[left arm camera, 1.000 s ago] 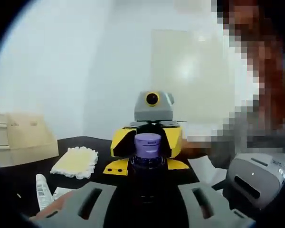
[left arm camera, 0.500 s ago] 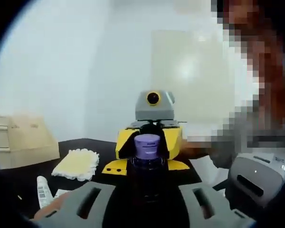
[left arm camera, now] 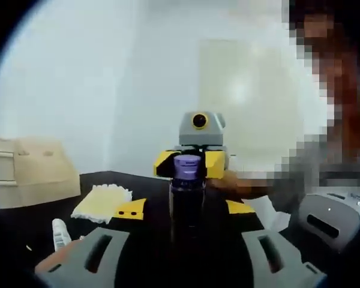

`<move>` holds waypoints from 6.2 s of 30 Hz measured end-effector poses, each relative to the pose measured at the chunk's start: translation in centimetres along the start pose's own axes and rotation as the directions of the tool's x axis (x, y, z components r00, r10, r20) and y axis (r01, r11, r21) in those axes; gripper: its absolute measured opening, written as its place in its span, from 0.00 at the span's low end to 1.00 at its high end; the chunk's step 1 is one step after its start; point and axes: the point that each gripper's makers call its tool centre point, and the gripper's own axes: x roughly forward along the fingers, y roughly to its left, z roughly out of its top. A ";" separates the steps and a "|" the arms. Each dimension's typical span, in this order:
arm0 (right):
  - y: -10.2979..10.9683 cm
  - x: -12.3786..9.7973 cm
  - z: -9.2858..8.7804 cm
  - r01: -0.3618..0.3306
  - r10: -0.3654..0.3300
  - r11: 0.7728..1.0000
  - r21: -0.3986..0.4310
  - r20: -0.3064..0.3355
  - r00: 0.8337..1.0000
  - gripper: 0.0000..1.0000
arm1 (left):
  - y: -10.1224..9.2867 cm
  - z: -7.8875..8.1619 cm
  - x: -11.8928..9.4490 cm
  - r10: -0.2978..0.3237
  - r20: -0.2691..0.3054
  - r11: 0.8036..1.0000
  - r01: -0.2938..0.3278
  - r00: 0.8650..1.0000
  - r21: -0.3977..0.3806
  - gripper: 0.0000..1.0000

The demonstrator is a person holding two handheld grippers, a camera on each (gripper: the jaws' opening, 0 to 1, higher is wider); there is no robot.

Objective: Open the drawer, pick up the cosmetic bottles from the table one by one, place them into the drawer, release the gripper, close the drawer, and move the gripper away

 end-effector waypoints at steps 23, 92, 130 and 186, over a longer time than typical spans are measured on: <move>-7.7 -0.7 5.4 0.127 -0.127 0.991 -0.051 0.018 0.992 0.17 | 10.0 6.0 -1.5 0.241 -0.033 0.958 -0.233 0.970 0.165 0.48; -33.3 -2.2 3.8 0.260 -0.257 0.964 -0.054 0.063 0.965 0.17 | 16.4 2.4 -0.9 0.618 -0.217 0.777 -0.629 0.755 0.023 0.49; -34.0 -3.0 2.9 0.306 -0.304 0.952 -0.020 0.072 0.950 0.17 | 16.4 2.8 -1.5 0.646 -0.205 0.753 -0.658 0.735 0.017 0.48; -35.4 -0.3 -1.3 0.237 -0.252 0.961 -0.140 -0.099 0.963 0.17 | 16.6 2.1 -1.4 0.607 -0.183 0.779 -0.625 0.773 -0.058 0.45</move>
